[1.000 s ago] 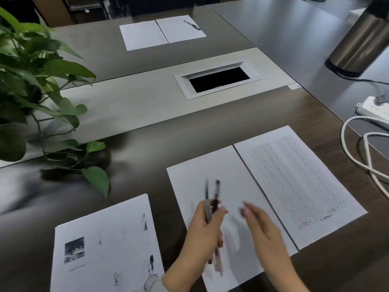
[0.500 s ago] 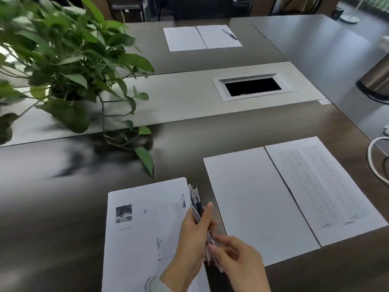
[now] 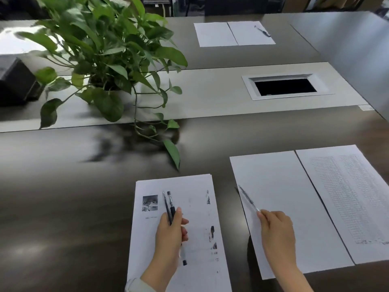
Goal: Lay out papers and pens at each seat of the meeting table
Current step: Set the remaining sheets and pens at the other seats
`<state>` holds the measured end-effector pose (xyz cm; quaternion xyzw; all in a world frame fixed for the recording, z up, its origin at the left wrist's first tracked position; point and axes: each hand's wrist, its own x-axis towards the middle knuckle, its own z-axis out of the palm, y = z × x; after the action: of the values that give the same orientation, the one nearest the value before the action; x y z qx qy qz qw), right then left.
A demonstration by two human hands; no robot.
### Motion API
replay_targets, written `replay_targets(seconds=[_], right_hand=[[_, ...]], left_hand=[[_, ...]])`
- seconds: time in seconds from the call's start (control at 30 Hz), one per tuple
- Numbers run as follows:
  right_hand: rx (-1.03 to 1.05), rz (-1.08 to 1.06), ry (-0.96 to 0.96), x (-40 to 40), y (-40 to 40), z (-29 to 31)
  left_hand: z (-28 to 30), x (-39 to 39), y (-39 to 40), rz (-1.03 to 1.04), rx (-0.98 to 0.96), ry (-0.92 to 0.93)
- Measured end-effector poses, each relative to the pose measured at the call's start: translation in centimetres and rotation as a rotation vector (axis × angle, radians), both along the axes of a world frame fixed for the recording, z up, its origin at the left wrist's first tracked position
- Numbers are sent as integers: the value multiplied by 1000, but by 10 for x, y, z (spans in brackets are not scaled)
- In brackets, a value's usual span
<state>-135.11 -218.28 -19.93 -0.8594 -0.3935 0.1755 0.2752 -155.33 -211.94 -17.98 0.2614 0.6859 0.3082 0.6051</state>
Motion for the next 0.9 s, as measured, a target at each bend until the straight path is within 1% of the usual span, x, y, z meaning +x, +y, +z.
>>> replay_targets(seconds=[0.13, 0.2, 0.23, 0.27, 0.33, 0.37, 0.4, 0.5, 0.57, 0.6, 0.73, 0.9], right_hand=[[39, -137, 270, -1, -1, -6], [54, -145, 306, -2, -1, -8], [42, -123, 278, -5, -3, -8], [28, -89, 186, -6, -5, -9], [-21, 17, -73, -12, -12, -8], [-18, 64, -138, -16, -15, -8], [-9, 73, -138, -24, -18, -6], [11, 156, 54, -53, -21, 4], [-47, 172, 191, -73, -24, 6], [-73, 144, 252, -81, -25, 5], [-116, -18, 385, -100, -25, 0], [-153, -71, 500, -114, -17, 13]], left_hand=[[1, -12, 0, -12, 15, 37], [2, -17, -2, -46, 42, 82], [3, -20, -4, -65, 58, 108], [4, -22, -5, -81, 74, 135], [7, -29, -7, -92, 97, 176], [9, -34, -8, -81, 109, 185], [10, -40, -10, -66, 130, 194], [11, -60, -16, -29, 217, 268], [11, -75, -20, 12, 217, 297], [10, -83, -21, 34, 200, 296], [9, -100, -25, 55, 83, 220], [11, -105, -31, 11, 37, 100]])
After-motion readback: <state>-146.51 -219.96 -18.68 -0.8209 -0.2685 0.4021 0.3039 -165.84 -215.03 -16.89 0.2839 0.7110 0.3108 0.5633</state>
